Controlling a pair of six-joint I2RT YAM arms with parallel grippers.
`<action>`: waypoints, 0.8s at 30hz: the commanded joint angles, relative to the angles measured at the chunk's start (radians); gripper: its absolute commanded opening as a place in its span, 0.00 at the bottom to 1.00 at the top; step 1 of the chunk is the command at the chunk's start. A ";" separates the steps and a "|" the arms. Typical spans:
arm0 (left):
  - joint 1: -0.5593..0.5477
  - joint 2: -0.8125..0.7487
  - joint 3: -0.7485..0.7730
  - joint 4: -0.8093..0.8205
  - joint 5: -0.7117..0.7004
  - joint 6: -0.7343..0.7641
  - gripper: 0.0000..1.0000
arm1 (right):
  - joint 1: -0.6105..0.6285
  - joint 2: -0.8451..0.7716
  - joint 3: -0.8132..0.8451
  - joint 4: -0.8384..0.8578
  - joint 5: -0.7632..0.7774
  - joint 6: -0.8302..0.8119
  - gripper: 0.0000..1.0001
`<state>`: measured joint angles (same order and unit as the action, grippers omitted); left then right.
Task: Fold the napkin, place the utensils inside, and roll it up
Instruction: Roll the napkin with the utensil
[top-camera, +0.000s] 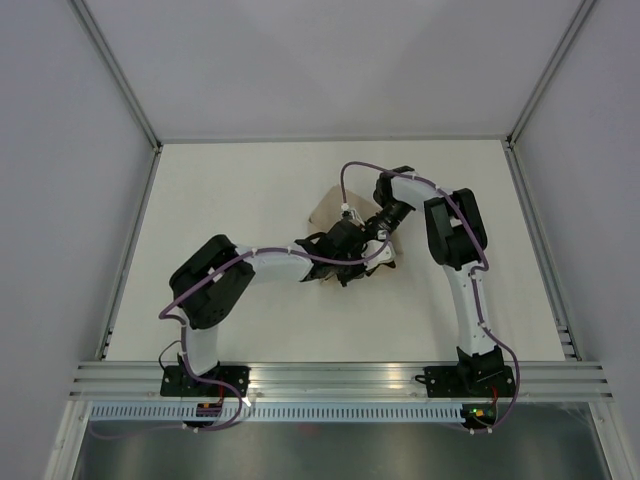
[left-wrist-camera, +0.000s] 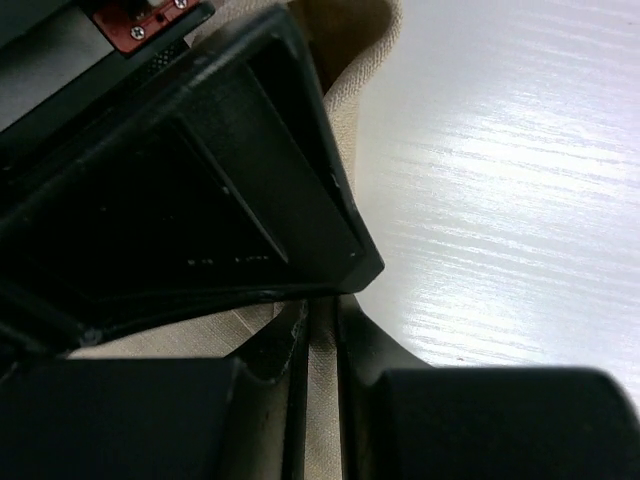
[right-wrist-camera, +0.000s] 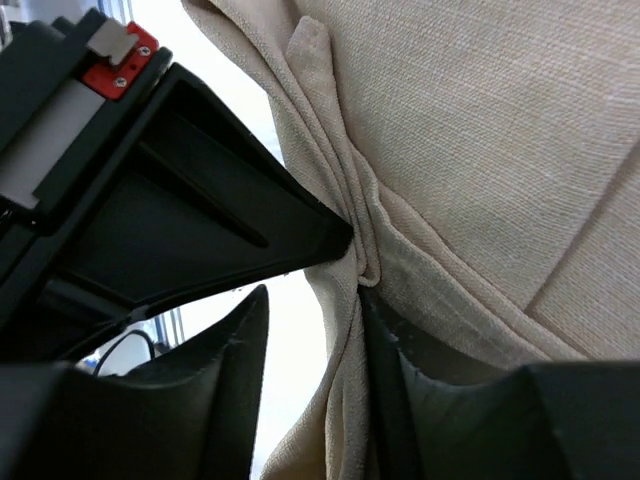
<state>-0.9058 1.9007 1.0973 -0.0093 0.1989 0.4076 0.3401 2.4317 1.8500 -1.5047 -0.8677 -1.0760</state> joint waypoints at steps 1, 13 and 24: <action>0.027 0.066 0.013 -0.152 0.134 -0.072 0.02 | -0.012 -0.086 -0.028 0.213 0.009 0.040 0.50; 0.128 0.107 0.078 -0.228 0.351 -0.153 0.02 | -0.140 -0.304 -0.204 0.645 -0.051 0.407 0.62; 0.183 0.208 0.269 -0.443 0.510 -0.205 0.02 | -0.237 -0.701 -0.583 0.908 -0.065 0.341 0.62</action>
<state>-0.7238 2.0472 1.3167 -0.2626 0.6479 0.2508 0.0925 1.8606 1.3560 -0.6849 -0.8909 -0.6632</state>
